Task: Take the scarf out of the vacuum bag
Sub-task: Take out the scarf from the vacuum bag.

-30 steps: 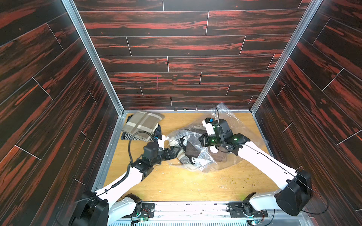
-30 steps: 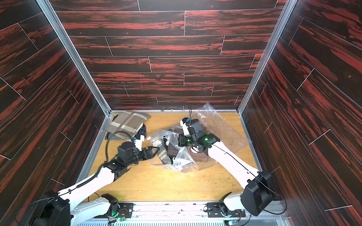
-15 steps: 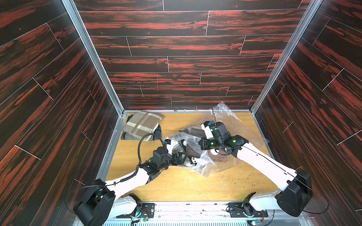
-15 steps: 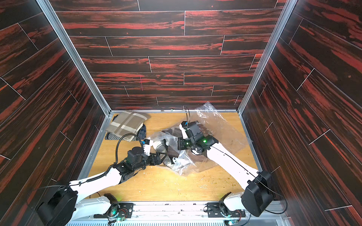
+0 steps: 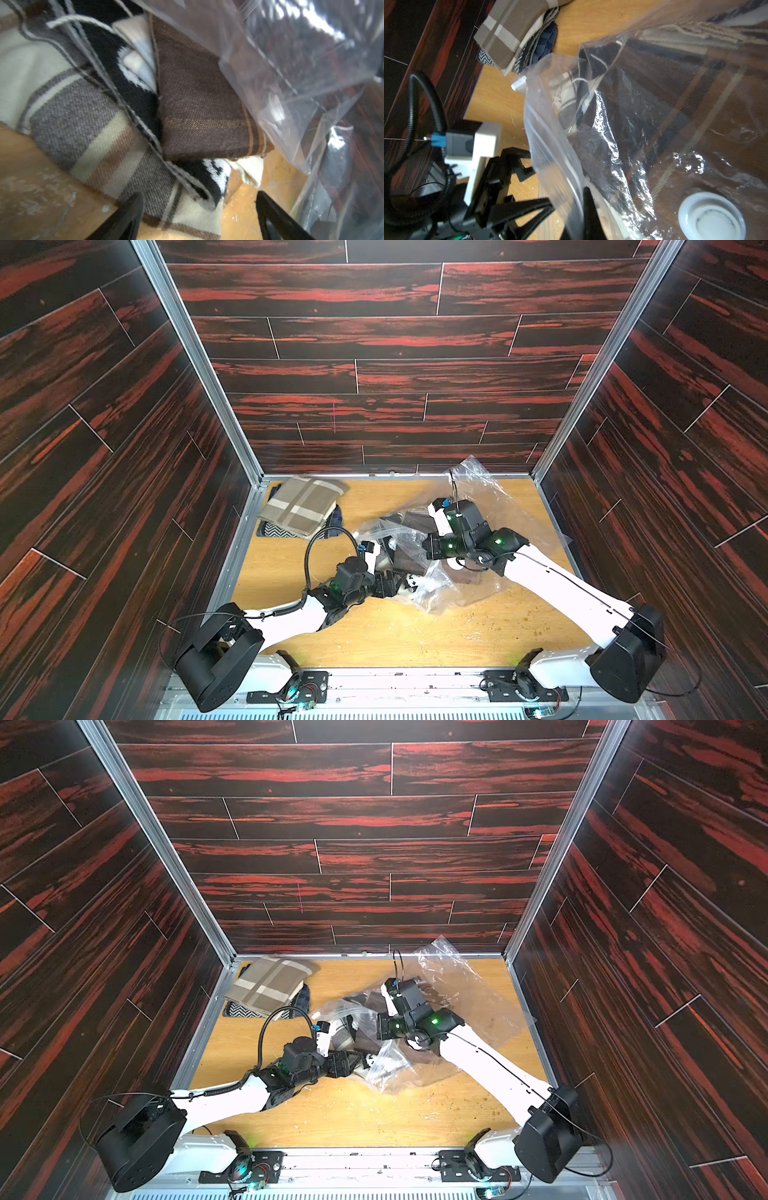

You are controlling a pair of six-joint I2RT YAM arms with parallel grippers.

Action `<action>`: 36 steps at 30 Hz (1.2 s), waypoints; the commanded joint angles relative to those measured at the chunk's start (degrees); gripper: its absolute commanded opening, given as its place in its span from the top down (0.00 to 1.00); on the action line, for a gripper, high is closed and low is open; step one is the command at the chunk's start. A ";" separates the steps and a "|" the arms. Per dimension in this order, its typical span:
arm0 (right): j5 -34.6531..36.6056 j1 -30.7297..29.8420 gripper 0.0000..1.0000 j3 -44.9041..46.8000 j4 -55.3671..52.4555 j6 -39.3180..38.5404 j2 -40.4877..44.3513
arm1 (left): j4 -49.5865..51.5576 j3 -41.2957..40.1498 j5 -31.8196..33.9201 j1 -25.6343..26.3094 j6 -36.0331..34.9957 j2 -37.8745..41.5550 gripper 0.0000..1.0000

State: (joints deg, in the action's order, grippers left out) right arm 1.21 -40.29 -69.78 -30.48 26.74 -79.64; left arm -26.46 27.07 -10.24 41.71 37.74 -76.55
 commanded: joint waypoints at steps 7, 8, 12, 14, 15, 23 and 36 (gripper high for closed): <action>-0.29 -0.31 0.99 -2.07 4.42 -2.74 0.15 | -4.26 0.03 -2.94 2.51 -1.56 -4.02 0.14; -1.03 -0.41 0.99 -2.31 4.90 -3.73 0.33 | -4.23 0.53 -3.54 2.51 -1.68 -4.68 0.15; -2.72 -0.37 0.98 -4.65 4.95 -7.42 0.58 | -3.00 3.18 -6.32 2.50 -2.63 -7.76 0.15; -3.53 -0.39 0.97 -6.54 4.20 -9.20 0.62 | -1.67 4.82 -7.10 2.53 -3.56 -9.20 0.15; -3.82 -0.42 0.97 -7.48 3.59 -9.97 0.61 | -1.23 5.44 -7.21 2.43 -3.90 -9.63 0.15; -0.98 -0.42 0.96 -12.07 -4.43 -13.60 0.21 | -0.65 10.38 -8.49 0.73 -2.84 -12.06 0.14; 2.21 -0.34 0.96 -10.07 -9.86 -13.70 2.27 | 0.66 10.14 -1.80 -0.92 -0.23 -8.91 0.15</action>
State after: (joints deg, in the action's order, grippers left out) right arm 2.63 -40.49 -80.09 -39.00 13.26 -79.05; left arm -27.03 36.77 -14.61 41.21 37.52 -87.59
